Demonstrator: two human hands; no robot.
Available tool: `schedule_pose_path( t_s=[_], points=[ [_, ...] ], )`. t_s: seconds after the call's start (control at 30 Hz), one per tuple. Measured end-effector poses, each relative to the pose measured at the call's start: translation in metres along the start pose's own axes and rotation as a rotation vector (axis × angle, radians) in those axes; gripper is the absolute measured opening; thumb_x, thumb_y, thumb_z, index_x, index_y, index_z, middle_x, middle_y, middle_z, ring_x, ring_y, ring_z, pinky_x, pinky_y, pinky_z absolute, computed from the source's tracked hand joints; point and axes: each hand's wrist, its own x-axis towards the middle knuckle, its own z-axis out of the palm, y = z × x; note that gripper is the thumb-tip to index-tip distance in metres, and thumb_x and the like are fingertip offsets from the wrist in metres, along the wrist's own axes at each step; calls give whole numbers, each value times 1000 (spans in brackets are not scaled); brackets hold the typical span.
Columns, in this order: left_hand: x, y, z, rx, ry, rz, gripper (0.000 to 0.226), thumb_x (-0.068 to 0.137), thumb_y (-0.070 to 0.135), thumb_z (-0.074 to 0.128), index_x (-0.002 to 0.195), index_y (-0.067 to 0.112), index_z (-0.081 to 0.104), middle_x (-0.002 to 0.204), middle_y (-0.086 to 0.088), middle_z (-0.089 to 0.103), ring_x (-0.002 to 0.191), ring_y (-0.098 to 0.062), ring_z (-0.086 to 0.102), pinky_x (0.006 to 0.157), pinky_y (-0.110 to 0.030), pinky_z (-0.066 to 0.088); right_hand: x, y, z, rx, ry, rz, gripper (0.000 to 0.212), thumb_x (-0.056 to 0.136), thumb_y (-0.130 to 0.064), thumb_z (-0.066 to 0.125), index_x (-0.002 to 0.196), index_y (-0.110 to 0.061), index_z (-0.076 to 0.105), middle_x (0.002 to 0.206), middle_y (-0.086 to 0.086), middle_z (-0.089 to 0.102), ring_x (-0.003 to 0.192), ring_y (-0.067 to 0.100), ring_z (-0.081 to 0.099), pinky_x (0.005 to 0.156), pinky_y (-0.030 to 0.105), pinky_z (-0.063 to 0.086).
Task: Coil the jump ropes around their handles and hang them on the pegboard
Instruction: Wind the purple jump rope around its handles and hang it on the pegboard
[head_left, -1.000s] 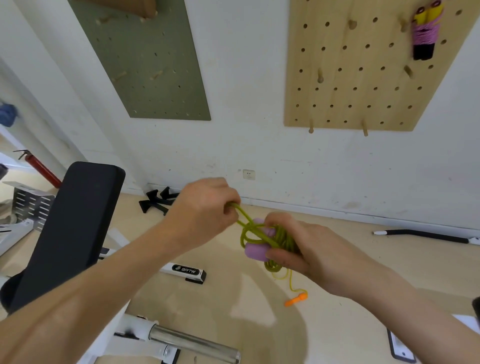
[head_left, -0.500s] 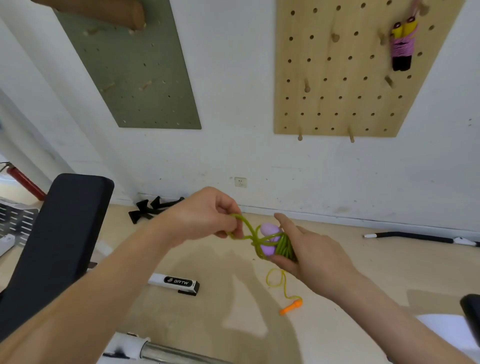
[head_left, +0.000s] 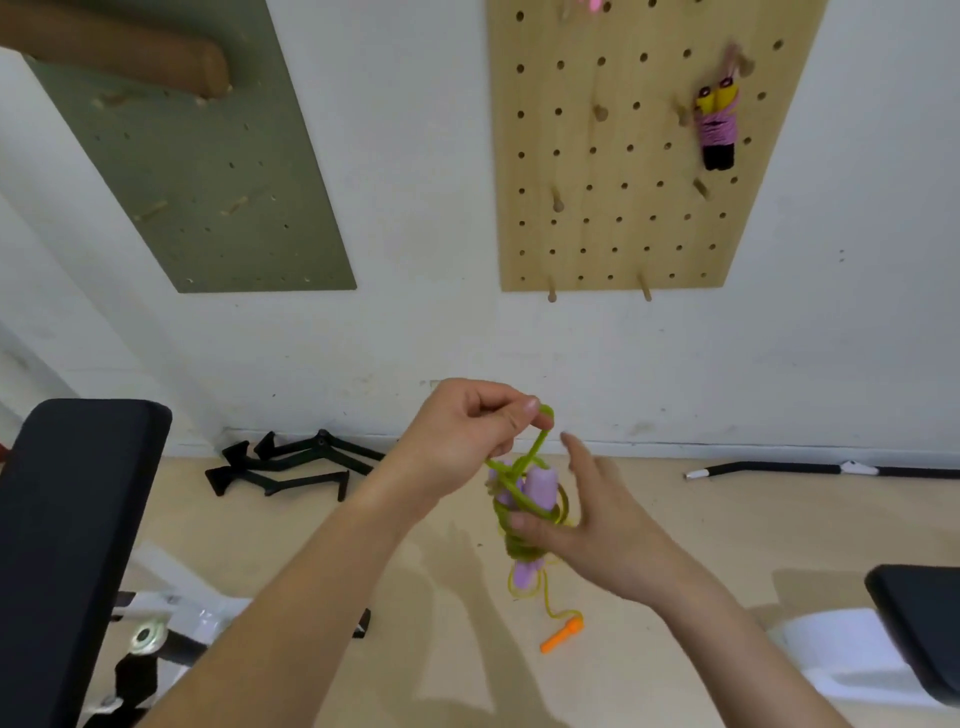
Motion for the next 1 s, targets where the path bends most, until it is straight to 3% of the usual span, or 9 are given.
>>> schedule_pose_path(
  t_s=[0.1, 0.17, 0.23, 0.3, 0.4, 0.53, 0.67, 0.83, 1.0],
  points=[
    [15, 10, 8, -12, -114, 10, 20, 94, 10, 52, 87, -1, 68, 45, 13, 51, 52, -11, 33, 51, -10, 35, 1, -15, -33, 112, 115, -187, 71, 86, -40, 64, 146, -35, 27, 138, -19, 41, 129, -5, 37, 104, 23, 31],
    [27, 17, 10, -49, -198, 47, 20, 93, 12, 55, 84, 0, 68, 48, 11, 51, 53, -13, 32, 54, -14, 35, 12, -18, -51, 229, -3, -254, 46, 90, -29, 63, 133, -33, 49, 129, -17, 57, 122, -4, 48, 104, 29, 38],
    [42, 20, 9, -55, -226, 105, 22, 88, 18, 54, 78, 7, 70, 55, -2, 50, 56, -16, 37, 60, -23, 35, 24, -14, -67, 303, -190, -261, 32, 91, -23, 63, 123, -27, 61, 124, -2, 65, 119, 7, 56, 102, 33, 43],
    [60, 20, 6, -63, -214, 146, 23, 88, 22, 53, 76, 18, 72, 65, -2, 57, 64, -15, 47, 70, -29, 38, 35, -6, -82, 479, -308, -242, 30, 89, -30, 61, 117, -20, 66, 122, 12, 65, 114, 14, 60, 95, 31, 45],
    [86, 21, 6, -103, -245, 204, 19, 86, 30, 53, 76, 28, 69, 73, 13, 60, 72, -8, 51, 74, -29, 36, 56, 2, -100, 849, -446, -125, 51, 90, -50, 48, 114, -10, 68, 118, 19, 67, 117, 28, 60, 93, 33, 49],
    [126, 25, 20, -103, -229, 243, 14, 84, 40, 62, 78, 28, 67, 77, 14, 56, 72, -9, 44, 69, -22, 34, 90, -2, -119, 787, -511, -182, 33, 92, -25, 46, 95, -6, 73, 80, 17, 70, 79, 33, 66, 77, 35, 50],
    [169, 32, 29, -221, -40, 187, 20, 92, 28, 49, 82, 24, 66, 77, 14, 57, 76, -11, 41, 70, -28, 34, 121, -11, -145, 924, -245, -201, 23, 88, -16, 57, 73, -3, 68, 57, 10, 58, 58, 24, 63, 59, 27, 51],
    [211, 44, 47, -297, 242, 133, 33, 87, 29, 64, 118, 18, 58, 84, -5, 64, 76, -17, 56, 66, -29, 48, 173, -18, -184, 659, 196, -249, 24, 93, -23, 60, 75, -9, 68, 61, 8, 68, 63, 22, 68, 56, 29, 51],
    [264, 53, 47, -177, 426, 185, 16, 92, 20, 59, 97, 9, 70, 73, -2, 69, 69, -13, 63, 66, -25, 52, 222, -31, -218, 549, 300, -290, 22, 95, -24, 55, 78, -14, 66, 68, 2, 71, 64, 16, 69, 55, 27, 49]
  ],
)
